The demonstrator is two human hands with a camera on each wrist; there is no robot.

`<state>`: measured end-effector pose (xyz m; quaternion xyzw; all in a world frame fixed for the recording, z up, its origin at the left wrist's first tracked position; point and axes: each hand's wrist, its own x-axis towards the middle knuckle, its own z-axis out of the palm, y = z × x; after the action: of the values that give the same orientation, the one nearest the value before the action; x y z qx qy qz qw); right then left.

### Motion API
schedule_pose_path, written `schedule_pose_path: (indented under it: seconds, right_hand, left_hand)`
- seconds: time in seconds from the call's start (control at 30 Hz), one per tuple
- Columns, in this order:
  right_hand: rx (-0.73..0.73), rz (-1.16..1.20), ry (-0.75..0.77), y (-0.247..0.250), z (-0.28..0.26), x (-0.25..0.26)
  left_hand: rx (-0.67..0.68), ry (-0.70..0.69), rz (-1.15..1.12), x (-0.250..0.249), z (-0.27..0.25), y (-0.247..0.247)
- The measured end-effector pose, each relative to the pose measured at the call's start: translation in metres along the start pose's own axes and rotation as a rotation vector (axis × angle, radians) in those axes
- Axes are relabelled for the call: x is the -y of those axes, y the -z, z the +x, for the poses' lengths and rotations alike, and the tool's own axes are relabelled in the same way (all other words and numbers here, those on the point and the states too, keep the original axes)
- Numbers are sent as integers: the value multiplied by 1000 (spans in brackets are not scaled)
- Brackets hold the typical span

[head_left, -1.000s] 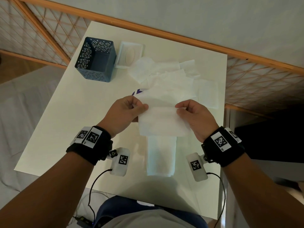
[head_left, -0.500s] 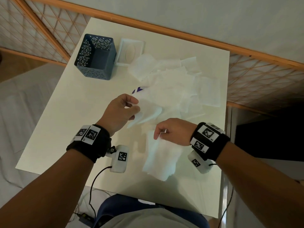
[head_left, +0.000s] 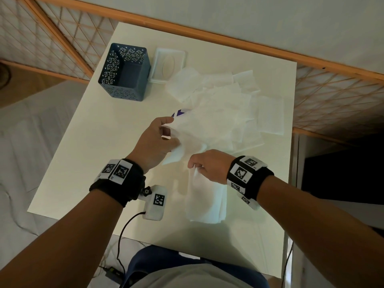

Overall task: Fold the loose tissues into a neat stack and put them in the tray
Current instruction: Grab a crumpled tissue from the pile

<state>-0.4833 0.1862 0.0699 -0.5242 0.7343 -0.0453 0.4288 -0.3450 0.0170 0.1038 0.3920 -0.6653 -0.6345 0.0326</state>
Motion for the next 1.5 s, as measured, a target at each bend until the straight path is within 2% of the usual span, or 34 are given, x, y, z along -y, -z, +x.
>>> schedule_pose_path:
  seconds: [0.1,0.23,0.37,0.47,0.53,0.73,0.9,1.03,1.13,1.2,1.23,1.3,1.33,1.43,1.5]
  right_hand:
    - [-23,-16,8,-3,3,0]
    - [-135,-43,56,5,-3,-1]
    - [-399,25,111,28,-22,-3]
    - [-570,87,51,43,-32,-4]
    - [-631,150,42,48,-35,-5]
    - [-526,269,-1,46,-41,4]
    - [-655,490,21,44,-50,8]
    - [-687,671,-10,41,-58,7]
    - [-654,948,-142,38,-61,3]
    - [-571,1320,-270,37,-61,0]
    - [-482,1490,-298,37,-62,-1]
    - [-319,1632,-249,35,-65,2]
    - [-294,1662,-206,34,-65,4]
    - [-361,1806,-115,34,-67,10]
    - [-373,1798,-76,33,-66,8]
  left_hand:
    - [-2,-11,21,-1,0,0]
    - [-5,-17,44,0,1,0]
    - [17,-20,-1,2,2,-4]
    - [46,-37,-10,-1,0,-8]
    - [65,-52,-8,-7,-1,-12]
    - [118,-152,-8,-40,-8,-23]
    - [76,-178,-26,-53,-8,-22]
    - [56,-176,-68,-59,-15,-26]
    - [69,-165,-199,-64,-21,-25]
    - [93,-160,-268,-67,-24,-22]
    - [107,-154,-293,-68,-25,-21]
    - [124,-135,-330,-67,-26,-18]
    - [124,-124,-320,-64,-24,-17]
    - [68,-105,-154,-54,-18,-14]
    - [21,-101,6,-47,-15,-12]
